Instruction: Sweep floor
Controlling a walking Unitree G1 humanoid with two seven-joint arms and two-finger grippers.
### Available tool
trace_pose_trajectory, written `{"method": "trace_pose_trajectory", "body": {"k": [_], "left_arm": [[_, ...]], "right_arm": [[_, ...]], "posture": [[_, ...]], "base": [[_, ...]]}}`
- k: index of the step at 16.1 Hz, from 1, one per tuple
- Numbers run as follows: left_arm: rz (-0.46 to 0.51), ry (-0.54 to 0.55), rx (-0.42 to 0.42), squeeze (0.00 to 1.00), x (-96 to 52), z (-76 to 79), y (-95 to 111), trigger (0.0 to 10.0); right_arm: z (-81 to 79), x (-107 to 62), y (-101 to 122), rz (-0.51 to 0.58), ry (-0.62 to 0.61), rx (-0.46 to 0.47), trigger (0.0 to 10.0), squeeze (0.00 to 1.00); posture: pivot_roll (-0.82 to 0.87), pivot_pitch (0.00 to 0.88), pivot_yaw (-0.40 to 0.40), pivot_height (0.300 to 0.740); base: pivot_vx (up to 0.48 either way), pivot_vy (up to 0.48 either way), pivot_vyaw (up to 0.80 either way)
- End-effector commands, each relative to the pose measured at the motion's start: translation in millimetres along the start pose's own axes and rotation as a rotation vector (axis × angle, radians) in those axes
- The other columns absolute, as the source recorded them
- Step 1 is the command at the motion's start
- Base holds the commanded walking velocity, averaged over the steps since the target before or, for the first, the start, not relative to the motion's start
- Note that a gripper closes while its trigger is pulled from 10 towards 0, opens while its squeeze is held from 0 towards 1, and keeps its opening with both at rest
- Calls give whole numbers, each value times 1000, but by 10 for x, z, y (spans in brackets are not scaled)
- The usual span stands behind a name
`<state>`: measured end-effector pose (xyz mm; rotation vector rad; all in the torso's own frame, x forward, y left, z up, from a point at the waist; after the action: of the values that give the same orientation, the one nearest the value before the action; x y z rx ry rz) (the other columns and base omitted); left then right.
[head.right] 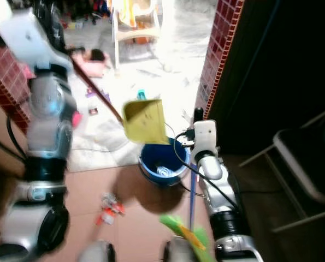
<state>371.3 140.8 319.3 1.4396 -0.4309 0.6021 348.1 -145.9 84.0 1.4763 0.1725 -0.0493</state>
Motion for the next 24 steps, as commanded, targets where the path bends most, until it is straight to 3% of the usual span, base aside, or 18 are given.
{"method": "trace_pose_trajectory", "body": {"k": [1,3,6,8,10,14,17,20,24], "left_arm": [[158,9,-26,0,118,-8,425,10000],[182,14,-23,0,148,-40,517,10000],[166,32,100,0,145,-178,454,10000],[115,27,218,0,68,-253,282,10000],[-4,17,331,0,-139,-344,-61,10000],[-147,-9,343,0,-457,-384,-430,10000],[-207,-21,338,0,-631,-359,-572,10000],[-287,-44,304,0,-848,-261,-703,10000],[-324,-61,284,0,-966,-187,-744,10000]], "right_arm": [[-5,28,70,23,6,-19,10000,0],[-1,35,62,20,6,-19,10000,0],[-33,59,86,29,17,-30,10000,0],[-26,68,113,40,18,-38,10000,0],[-17,53,126,51,29,-65,10000,0],[15,23,131,68,32,-105,10000,0],[182,49,255,108,7,-194,10000,0],[512,133,800,288,-104,-286,10000,0],[623,154,1046,382,-149,-297,10000,0]], "posture": [[-78,66,-8,740],[-70,67,-10,740],[-59,70,-5,740],[-58,87,-10,740],[-55,98,-20,740],[-57,93,-36,740],[-61,96,-33,740],[-65,112,-27,740],[-51,133,-21,740]], "base": [[0,0,0],[0,0,0],[0,0,0],[0,0,0],[0,0,0],[0,0,0],[0,0,0],[0,0,0],[0,0,0]]}}
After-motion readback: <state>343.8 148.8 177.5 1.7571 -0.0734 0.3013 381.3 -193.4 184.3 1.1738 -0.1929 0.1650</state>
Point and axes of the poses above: a point about 5 cm out from each wrist's last joint towards the gripper, its own x axis pointing out of the wrist towards the gripper, its own y axis along the axis of the wrist's last joint, z = x × y, the point moved 3 cm from there along x, pointing out of the wrist towards the gripper
